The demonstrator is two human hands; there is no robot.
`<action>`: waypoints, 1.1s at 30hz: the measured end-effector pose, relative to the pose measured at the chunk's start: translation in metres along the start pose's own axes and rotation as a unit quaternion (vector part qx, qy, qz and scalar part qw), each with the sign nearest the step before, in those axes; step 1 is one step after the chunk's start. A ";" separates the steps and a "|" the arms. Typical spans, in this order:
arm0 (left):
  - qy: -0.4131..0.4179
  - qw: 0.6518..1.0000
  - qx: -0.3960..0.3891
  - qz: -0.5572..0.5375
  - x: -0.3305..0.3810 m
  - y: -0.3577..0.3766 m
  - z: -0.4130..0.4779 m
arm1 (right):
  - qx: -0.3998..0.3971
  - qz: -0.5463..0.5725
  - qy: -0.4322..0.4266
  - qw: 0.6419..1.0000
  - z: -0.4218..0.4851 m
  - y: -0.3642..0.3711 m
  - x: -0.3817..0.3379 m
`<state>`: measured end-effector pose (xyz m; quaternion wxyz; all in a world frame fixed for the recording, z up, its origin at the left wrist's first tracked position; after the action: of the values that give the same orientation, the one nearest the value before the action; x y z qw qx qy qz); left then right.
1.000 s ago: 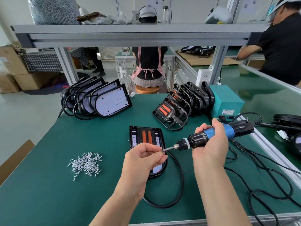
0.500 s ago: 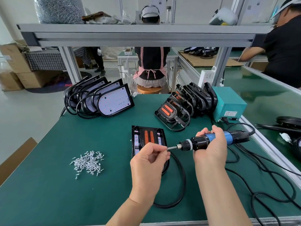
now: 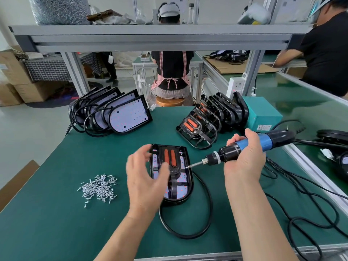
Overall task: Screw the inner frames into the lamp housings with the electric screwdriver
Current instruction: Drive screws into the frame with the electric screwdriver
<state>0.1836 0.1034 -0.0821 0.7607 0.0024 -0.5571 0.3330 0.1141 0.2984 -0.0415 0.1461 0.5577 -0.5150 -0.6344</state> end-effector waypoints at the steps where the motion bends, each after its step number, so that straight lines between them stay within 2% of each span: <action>1: -0.067 0.998 -0.011 0.017 -0.007 -0.002 0.009 | -0.010 -0.015 -0.022 1.000 0.000 0.001 0.000; 3: -0.205 0.974 -0.091 0.034 -0.019 -0.002 0.023 | -0.037 -0.049 -0.060 0.996 -0.001 0.003 0.003; 4: -0.241 0.961 -0.133 0.037 -0.022 0.000 0.027 | -0.054 -0.064 -0.076 0.994 -0.003 0.005 0.005; 9: -0.261 0.937 -0.232 0.009 -0.023 0.008 0.038 | -0.126 -0.143 -0.137 0.972 -0.012 0.016 0.016; 16: -0.264 0.935 -0.238 -0.021 -0.025 0.011 0.039 | -0.185 -0.203 -0.139 0.952 -0.015 0.022 0.026; 33: -0.263 0.938 -0.222 -0.037 -0.025 0.015 0.037 | -0.241 -0.242 -0.130 0.931 -0.014 0.023 0.039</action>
<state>0.1412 0.0886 -0.0947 0.5800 -0.0585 -0.7967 0.1595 0.1044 0.2525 -0.0425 0.0495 0.5259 -0.2100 -0.8227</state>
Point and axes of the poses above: each hand's wrist, its own z-axis towards the middle knuckle, its own y-axis out of the palm, x = y × z, the point moved 1 cm from there along z, towards the middle knuckle, and after that the axes turned 5 degrees about -x, right-handed, at the moved point
